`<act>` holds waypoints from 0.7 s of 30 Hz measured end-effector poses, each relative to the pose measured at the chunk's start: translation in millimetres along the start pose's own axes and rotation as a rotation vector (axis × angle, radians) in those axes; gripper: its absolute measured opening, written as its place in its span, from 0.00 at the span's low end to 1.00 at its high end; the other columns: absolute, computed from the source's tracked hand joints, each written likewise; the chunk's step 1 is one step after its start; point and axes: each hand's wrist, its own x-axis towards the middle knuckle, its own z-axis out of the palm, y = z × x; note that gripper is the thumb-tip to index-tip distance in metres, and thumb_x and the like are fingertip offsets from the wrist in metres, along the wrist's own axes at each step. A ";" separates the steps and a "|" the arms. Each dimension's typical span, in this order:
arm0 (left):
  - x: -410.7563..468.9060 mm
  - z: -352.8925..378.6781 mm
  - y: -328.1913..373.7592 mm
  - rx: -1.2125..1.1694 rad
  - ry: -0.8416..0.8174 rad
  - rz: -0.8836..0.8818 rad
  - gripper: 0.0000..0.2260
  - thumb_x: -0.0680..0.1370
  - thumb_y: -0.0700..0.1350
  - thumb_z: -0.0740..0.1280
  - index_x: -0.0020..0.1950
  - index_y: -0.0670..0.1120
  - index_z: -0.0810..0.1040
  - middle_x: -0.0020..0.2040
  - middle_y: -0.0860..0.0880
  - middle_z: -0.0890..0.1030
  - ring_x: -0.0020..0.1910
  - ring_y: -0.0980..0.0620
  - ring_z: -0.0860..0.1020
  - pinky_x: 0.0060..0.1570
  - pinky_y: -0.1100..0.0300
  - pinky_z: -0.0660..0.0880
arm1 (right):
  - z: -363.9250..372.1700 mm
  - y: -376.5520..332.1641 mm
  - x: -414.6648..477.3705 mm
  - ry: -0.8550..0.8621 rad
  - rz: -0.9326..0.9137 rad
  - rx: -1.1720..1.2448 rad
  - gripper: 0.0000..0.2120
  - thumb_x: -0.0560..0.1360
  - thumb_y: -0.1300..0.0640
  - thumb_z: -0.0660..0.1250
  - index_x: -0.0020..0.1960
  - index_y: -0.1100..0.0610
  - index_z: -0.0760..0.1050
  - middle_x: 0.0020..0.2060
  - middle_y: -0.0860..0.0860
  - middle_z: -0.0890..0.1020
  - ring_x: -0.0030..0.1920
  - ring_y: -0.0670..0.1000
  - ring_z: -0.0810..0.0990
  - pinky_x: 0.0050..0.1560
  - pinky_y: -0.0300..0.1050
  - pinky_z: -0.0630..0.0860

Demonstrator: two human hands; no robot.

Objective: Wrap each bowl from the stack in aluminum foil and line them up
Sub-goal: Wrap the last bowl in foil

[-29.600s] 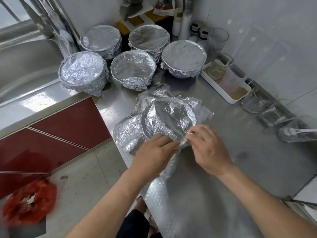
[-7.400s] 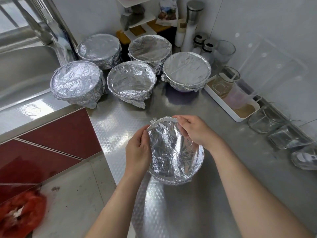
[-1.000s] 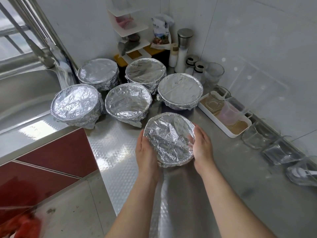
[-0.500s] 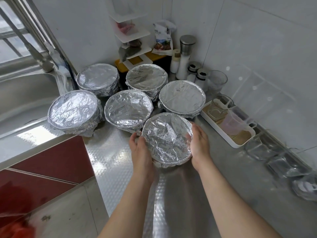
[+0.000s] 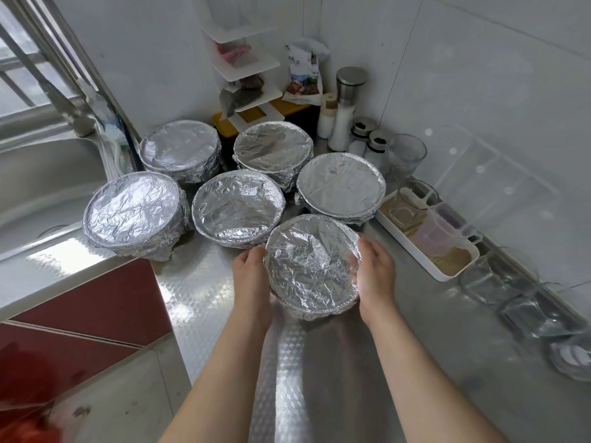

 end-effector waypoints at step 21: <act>14.4 -22.4 8.3 0.031 0.012 -0.026 0.18 0.81 0.58 0.58 0.47 0.45 0.77 0.44 0.48 0.81 0.42 0.50 0.76 0.44 0.55 0.69 | 6.1 4.8 -0.1 0.088 -0.058 0.011 0.13 0.79 0.62 0.61 0.41 0.71 0.71 0.33 0.53 0.71 0.40 0.50 0.71 0.34 0.42 0.65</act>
